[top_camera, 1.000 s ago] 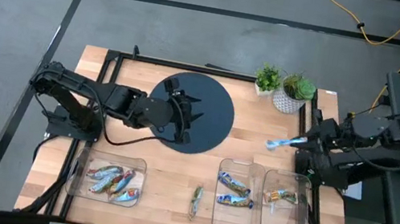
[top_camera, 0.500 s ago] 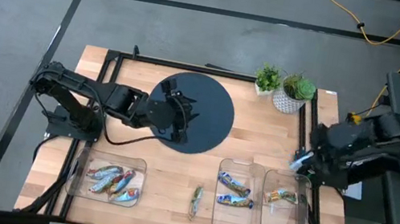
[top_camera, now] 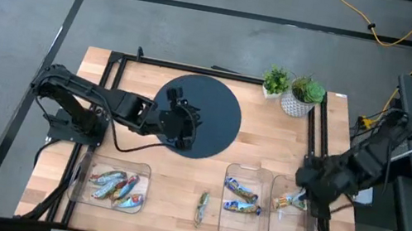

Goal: Pick and place Granola Bars by type
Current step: Put the yellow granola bar into the right transparent bin

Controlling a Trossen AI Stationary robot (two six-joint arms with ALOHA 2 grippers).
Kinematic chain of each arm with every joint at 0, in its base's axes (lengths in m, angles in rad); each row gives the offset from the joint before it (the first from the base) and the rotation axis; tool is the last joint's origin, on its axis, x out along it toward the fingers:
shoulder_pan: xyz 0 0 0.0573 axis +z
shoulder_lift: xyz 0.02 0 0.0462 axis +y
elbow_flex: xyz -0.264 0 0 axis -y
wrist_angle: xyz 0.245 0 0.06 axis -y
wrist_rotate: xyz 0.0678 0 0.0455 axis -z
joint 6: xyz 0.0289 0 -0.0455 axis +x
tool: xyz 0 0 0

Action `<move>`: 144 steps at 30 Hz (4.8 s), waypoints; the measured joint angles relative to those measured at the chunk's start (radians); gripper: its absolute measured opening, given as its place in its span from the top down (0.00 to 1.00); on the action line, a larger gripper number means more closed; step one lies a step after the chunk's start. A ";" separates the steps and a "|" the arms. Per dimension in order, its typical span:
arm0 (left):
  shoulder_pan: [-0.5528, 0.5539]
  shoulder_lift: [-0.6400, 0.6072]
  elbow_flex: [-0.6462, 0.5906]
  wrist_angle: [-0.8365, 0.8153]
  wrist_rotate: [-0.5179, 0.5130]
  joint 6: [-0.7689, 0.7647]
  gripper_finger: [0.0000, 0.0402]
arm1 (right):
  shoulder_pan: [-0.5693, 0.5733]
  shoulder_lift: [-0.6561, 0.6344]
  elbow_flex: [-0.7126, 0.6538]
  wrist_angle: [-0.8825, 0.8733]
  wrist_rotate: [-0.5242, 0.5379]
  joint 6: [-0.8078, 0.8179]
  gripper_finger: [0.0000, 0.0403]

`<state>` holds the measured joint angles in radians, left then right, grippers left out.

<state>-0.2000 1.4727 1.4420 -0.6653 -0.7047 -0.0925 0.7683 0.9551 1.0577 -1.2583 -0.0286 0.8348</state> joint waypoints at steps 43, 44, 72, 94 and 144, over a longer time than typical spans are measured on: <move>0.062 0.000 -0.014 0.068 0.378 0.096 0.58 | 0.262 0.376 -0.199 0.365 0.064 0.409 0.65; 0.062 0.003 -0.014 0.068 0.395 0.085 0.58 | 0.262 0.376 -0.199 0.365 0.064 0.415 0.63; -0.037 0.303 -0.014 0.154 0.858 -0.075 0.58 | 0.261 0.371 0.062 0.217 0.468 0.196 0.60; -0.155 0.560 -0.012 0.387 0.852 -0.789 0.45 | 0.382 0.337 0.063 0.094 0.647 -0.033 0.60; -0.151 0.529 0.092 0.219 0.676 -0.856 0.99 | 0.471 0.337 0.062 0.020 0.809 0.053 0.60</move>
<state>-0.3511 2.0012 1.5338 -0.4466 -0.0282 -0.9484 1.2391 1.2922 1.1199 -1.2386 0.7809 0.8880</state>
